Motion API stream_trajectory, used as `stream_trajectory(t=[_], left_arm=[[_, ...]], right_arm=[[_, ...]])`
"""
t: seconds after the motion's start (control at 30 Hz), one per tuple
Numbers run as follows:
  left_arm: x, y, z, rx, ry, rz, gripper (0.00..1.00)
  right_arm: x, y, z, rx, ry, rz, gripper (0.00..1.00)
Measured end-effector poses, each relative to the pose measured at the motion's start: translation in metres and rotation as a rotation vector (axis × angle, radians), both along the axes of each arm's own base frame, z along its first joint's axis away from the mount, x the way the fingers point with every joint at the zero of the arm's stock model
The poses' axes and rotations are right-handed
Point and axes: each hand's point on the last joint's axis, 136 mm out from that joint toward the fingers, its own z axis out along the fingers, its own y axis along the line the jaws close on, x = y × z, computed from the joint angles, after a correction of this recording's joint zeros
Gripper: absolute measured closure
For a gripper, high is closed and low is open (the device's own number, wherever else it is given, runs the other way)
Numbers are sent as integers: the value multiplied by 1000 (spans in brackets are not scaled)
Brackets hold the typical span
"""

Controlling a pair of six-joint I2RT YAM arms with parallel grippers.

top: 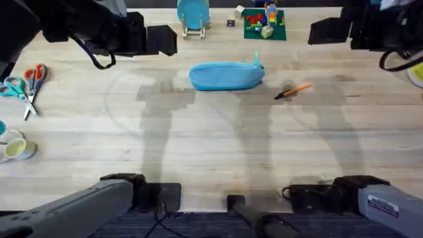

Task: Unzip the bag, pick up the pens from the table one at a time and place them inside, then zip the bag closed.

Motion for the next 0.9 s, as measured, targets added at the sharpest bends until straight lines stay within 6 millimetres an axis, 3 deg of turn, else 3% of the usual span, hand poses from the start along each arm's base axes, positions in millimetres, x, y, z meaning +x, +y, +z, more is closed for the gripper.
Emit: stream_trajectory(t=[0.43,0.67,0.9], left_arm=[[0,-1,0,9,-6,-33,6],[-1,-10,6,-2,-69,-260,8],[5,-2,23,-42,-218,-445,8]], right_arm=[[0,0,0,0,0,0,5],[0,0,0,0,0,0,4],[0,0,0,0,0,0,4]])
